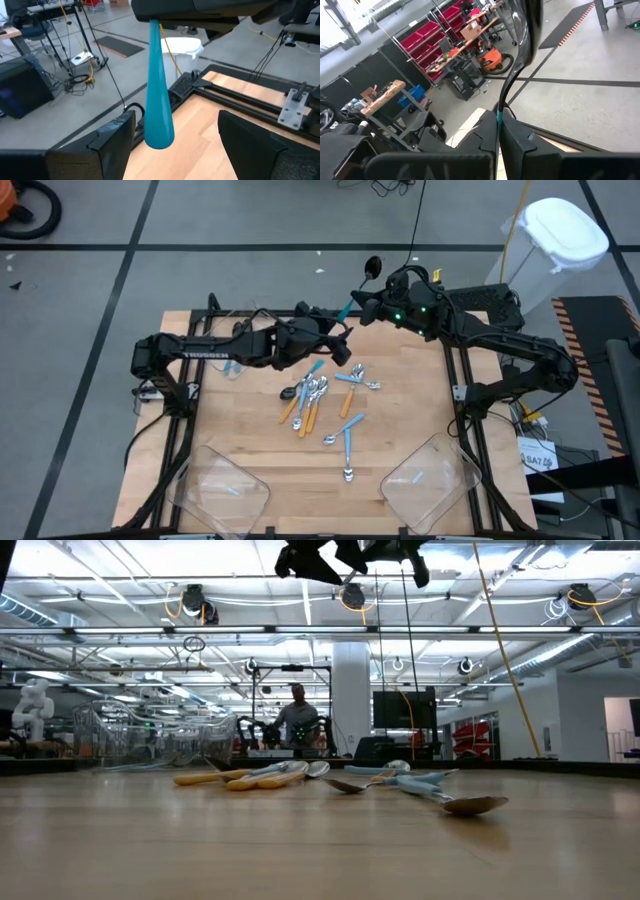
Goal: Sort silverware by color (type)
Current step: Put the blue spoon into the top left transparent bin
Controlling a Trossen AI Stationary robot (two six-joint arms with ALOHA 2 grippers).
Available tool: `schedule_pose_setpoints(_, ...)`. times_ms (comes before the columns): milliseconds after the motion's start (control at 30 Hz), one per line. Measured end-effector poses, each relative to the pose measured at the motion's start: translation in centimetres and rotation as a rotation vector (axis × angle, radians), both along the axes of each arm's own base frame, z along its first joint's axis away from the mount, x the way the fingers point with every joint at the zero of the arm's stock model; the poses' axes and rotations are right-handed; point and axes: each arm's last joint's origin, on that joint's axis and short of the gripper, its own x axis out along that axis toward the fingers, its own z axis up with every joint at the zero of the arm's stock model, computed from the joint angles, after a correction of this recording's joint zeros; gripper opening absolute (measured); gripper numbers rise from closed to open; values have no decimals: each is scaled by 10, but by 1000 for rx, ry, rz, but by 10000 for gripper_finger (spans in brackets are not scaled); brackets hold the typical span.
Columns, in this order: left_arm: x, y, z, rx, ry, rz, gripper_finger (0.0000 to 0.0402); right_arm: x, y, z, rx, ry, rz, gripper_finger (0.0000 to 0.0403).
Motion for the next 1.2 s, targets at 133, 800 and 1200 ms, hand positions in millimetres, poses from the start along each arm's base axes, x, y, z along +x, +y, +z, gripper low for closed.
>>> schedule_pose_setpoints(133, 0, -2, 1, -10, -17, 1, 282, 0, 0, 0, 1, 1, 1, 2)
schedule_pose_setpoints(800, 12, 13, -16, 2, 5, 49, 282, 0, 0, 0, -13, 11, 5, 1)
schedule_pose_setpoints(1200, 14, 15, -16, 13, -7, 69, 211, 0, 0, -1, -19, 23, 6, 1)
